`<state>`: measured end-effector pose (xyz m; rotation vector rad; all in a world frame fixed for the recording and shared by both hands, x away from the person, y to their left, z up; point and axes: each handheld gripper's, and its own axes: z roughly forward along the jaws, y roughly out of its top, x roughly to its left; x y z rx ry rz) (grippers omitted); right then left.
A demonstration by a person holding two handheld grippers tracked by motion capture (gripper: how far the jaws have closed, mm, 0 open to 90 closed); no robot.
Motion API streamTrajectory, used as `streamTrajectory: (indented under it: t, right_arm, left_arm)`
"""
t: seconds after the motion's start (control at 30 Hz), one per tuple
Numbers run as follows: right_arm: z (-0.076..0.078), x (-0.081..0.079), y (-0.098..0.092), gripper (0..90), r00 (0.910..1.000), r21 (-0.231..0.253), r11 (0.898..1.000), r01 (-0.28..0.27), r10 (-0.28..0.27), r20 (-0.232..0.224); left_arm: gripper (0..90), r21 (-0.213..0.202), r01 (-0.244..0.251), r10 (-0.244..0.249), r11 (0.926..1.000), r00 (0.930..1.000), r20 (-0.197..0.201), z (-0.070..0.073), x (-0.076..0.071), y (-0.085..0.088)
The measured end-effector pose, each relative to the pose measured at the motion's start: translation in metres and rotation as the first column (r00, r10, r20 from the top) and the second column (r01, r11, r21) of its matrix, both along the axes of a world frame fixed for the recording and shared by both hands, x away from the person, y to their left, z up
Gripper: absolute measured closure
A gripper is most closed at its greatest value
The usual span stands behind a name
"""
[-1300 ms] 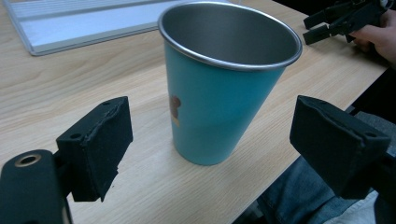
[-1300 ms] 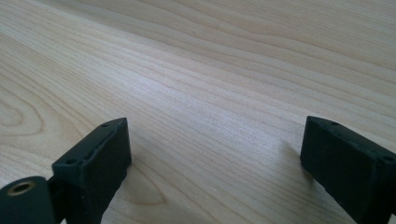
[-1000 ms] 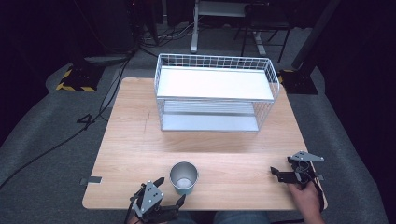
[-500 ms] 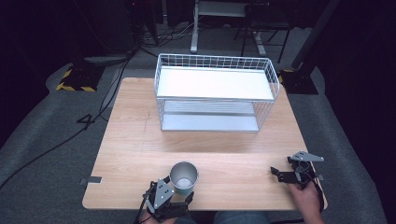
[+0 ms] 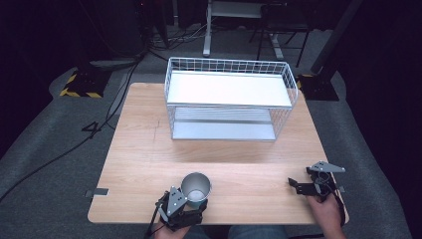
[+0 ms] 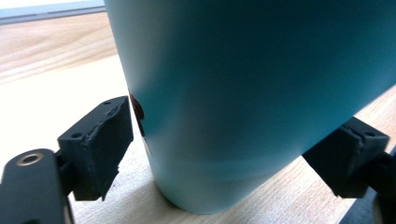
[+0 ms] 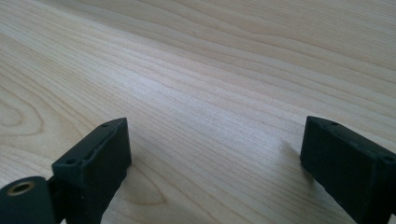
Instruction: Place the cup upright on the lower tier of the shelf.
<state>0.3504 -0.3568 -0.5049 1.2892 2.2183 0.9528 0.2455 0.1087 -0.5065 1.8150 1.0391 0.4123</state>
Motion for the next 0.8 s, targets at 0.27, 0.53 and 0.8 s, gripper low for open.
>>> streamTrajectory:
  t: [0.27, 0.53, 0.8]
  right_arm:
    - [0.0000, 0.0000, 0.0000, 9.0, 1.0000, 0.000, 1.000, 0.000, 0.000, 0.000]
    - [0.0000, 0.0000, 0.0000, 9.0, 1.0000, 0.000, 1.000, 0.000, 0.000, 0.000]
    - [0.0000, 0.0000, 0.0000, 9.0, 1.0000, 0.000, 1.000, 0.000, 0.000, 0.000]
  left_arm:
    - [18.6, 0.029, 0.010, -0.009, 0.9995, 0.9990, -0.044, -0.0078, 0.0024, -0.0026]
    - [24.1, 0.031, 0.003, -0.002, 0.9995, 0.9994, -0.035, -0.0087, 0.0013, -0.0022]
    - [24.8, 0.015, 0.000, 0.000, 0.9999, 0.9997, -0.025, -0.0036, 0.0017, 0.0023]
